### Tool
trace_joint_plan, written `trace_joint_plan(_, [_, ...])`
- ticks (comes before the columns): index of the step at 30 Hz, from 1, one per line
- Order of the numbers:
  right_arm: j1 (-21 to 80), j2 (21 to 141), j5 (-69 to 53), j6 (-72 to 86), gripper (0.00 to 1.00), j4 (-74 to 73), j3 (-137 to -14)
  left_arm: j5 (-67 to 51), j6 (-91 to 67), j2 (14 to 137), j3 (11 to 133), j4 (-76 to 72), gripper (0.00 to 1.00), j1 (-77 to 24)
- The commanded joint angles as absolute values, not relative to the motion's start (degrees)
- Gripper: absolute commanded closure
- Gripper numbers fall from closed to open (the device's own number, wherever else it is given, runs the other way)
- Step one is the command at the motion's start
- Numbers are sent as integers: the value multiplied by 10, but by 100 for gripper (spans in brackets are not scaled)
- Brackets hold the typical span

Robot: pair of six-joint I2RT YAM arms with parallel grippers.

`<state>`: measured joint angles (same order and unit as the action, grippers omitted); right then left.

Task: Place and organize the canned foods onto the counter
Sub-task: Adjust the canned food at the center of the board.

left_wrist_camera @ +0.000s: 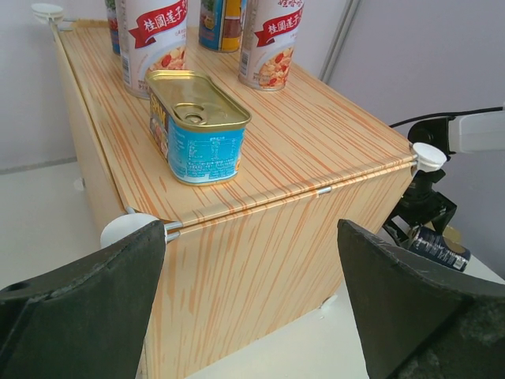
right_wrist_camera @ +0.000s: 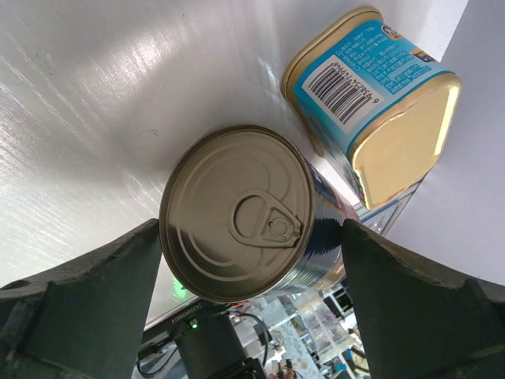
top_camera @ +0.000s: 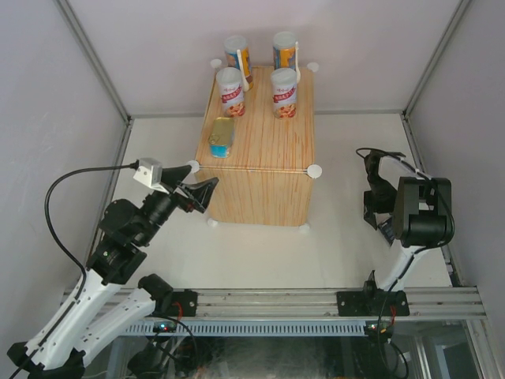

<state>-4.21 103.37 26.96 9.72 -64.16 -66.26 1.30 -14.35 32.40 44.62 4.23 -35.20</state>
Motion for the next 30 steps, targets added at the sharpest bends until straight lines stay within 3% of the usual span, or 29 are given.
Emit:
trace_joint_plan(1, [-47, 1051, 211, 109, 15, -614, -654, 14, -135, 328, 464, 32, 6, -342])
trace_joint_plan(17, [-42, 1075, 131, 139, 54, -620, -703, 0, -127, 342, 468, 26, 6, -324])
trace_joint_plan(30, [-19, 1095, 27, 203, 66, -614, -784, -1, -113, 333, 469, 44, 6, -311])
